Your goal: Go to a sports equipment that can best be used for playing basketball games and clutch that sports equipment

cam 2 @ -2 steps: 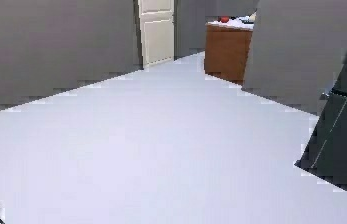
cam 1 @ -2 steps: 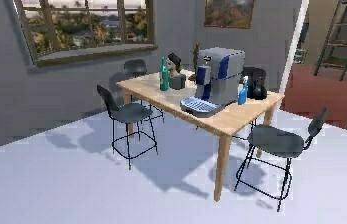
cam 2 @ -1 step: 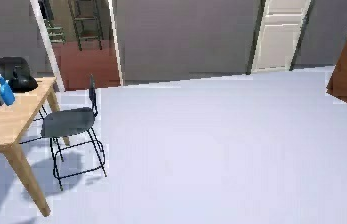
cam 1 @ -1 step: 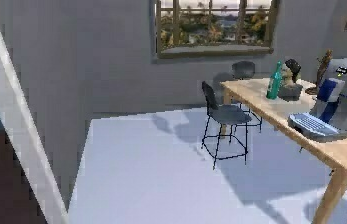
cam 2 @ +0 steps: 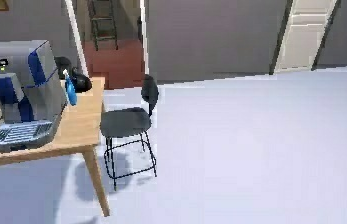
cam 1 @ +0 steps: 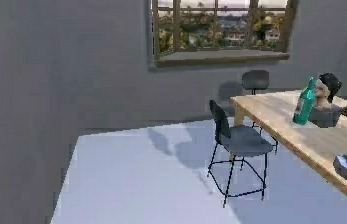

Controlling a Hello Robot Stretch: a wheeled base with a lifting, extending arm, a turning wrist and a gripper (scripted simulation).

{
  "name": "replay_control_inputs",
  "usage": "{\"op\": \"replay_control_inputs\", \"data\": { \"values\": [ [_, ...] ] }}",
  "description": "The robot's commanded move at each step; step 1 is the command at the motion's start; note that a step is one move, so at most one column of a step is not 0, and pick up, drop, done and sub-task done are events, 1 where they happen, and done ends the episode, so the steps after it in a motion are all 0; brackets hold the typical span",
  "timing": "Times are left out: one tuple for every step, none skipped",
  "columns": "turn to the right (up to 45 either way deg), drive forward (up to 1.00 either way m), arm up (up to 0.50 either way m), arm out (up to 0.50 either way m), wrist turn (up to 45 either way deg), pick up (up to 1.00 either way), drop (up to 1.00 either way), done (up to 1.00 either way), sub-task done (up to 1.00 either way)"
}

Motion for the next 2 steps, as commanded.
{"op": "replay_control_inputs", "data": {
  "values": [
    [-45.0, 0.0, 0.0, 0.0, 0.0, 0.0, 0.0, 0.0, 0.0],
    [-39.0, 0.0, 0.0, 0.0, 0.0, 0.0, 0.0, 0.0, 0.0]
  ]
}}
